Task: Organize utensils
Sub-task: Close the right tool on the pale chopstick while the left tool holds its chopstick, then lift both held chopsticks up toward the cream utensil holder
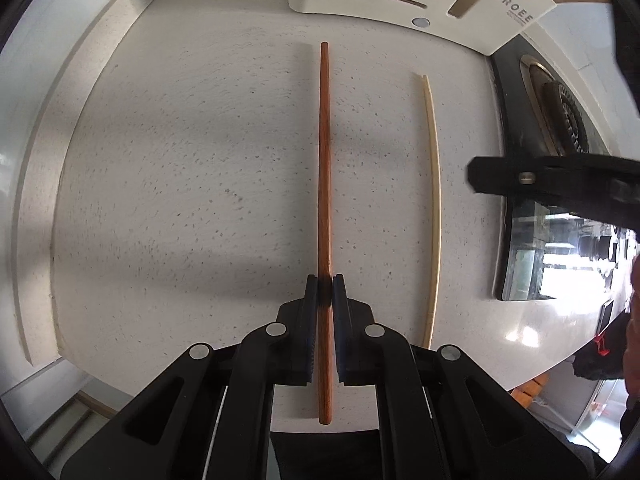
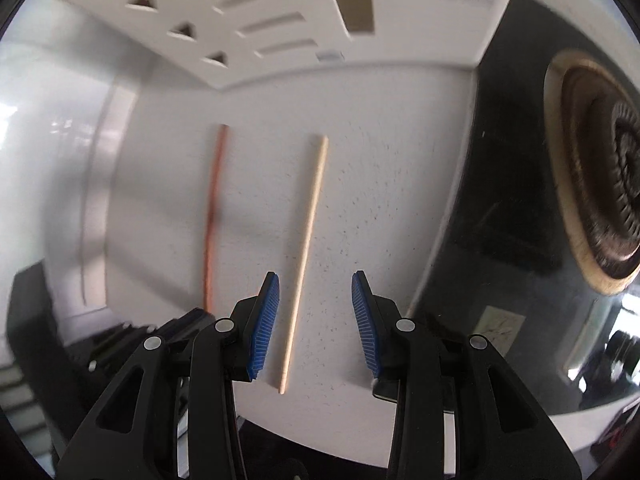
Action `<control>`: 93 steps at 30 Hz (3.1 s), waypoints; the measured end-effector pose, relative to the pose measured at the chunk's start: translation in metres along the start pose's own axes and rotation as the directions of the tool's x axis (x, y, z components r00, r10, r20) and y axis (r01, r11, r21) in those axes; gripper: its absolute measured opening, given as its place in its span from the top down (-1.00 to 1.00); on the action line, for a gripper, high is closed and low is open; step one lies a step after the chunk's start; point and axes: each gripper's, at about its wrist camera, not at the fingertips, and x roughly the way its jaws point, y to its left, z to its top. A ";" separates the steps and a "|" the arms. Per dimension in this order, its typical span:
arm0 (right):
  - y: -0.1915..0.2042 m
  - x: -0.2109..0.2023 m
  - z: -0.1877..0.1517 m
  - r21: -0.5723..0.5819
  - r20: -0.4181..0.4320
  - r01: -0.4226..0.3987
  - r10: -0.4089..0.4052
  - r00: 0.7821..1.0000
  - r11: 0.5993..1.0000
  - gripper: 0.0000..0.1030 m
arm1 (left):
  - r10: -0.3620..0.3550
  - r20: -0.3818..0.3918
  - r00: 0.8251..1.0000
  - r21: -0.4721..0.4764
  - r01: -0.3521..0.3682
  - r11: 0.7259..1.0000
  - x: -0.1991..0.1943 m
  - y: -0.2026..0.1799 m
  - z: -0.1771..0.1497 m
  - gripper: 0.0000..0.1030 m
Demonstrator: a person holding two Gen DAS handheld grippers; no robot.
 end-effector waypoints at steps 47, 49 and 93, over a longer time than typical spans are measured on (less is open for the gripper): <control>-0.014 -0.033 -0.004 0.047 0.017 -0.011 0.010 1.000 0.999 0.90 | 0.174 -0.036 0.984 0.012 -0.174 0.985 0.002 -0.021 -0.019 0.85; -0.022 -0.041 -0.009 0.046 0.039 -0.020 0.018 0.999 0.999 0.90 | 0.195 -0.046 0.980 0.021 -0.194 0.981 0.003 -0.025 -0.017 0.84; 0.001 -0.160 -0.062 -0.178 0.436 0.062 0.023 0.900 0.982 0.90 | 0.098 0.495 0.863 0.021 -0.125 0.992 -0.147 -0.061 -0.052 0.87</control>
